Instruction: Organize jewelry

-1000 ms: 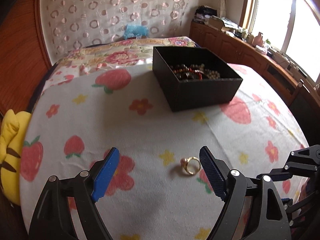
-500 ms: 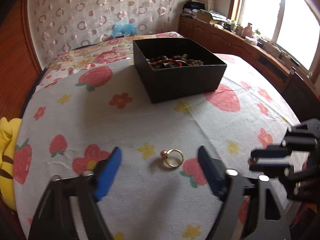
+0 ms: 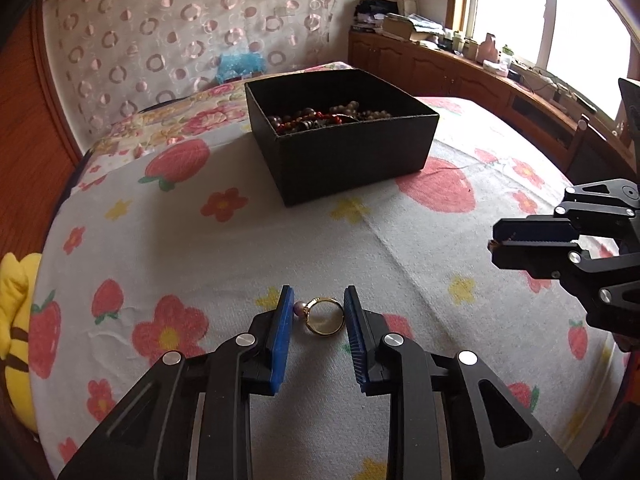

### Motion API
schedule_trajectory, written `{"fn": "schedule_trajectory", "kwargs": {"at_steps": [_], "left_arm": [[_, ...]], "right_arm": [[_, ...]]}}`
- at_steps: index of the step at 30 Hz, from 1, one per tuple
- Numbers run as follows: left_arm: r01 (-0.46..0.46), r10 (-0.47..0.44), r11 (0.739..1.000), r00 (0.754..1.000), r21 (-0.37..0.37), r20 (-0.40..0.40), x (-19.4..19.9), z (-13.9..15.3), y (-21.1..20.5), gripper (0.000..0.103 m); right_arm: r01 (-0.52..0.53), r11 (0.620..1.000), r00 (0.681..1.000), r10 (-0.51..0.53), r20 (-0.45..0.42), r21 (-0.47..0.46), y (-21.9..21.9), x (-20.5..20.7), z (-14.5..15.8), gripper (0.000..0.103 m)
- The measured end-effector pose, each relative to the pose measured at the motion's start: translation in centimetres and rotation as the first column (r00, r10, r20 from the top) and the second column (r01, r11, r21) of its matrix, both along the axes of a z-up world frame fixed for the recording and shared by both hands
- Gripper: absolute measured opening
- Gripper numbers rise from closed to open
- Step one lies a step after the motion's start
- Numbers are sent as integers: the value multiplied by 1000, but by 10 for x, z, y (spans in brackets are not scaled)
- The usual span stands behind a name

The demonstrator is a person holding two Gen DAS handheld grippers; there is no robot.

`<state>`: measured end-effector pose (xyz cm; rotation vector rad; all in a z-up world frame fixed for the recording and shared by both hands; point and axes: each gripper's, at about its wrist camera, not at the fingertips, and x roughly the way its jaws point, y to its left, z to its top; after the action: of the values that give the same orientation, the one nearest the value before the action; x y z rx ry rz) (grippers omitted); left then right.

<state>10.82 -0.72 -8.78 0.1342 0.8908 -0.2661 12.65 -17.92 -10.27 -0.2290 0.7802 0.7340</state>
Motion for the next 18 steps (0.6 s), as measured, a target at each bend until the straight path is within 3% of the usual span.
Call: {"fn": "schedule_trajectory", "kwargs": {"at_steps": [10,18], "left_arm": [[-10,12,1000,996,-25,86,19,37,-4,24],[-18,22,999,990,-30,139,40,59,-7,24]], "right_arm": [[52,998,993,-56,99,42,1,47,32,16],[78,997,987,-79,138,18,4,96,42,16]]}}
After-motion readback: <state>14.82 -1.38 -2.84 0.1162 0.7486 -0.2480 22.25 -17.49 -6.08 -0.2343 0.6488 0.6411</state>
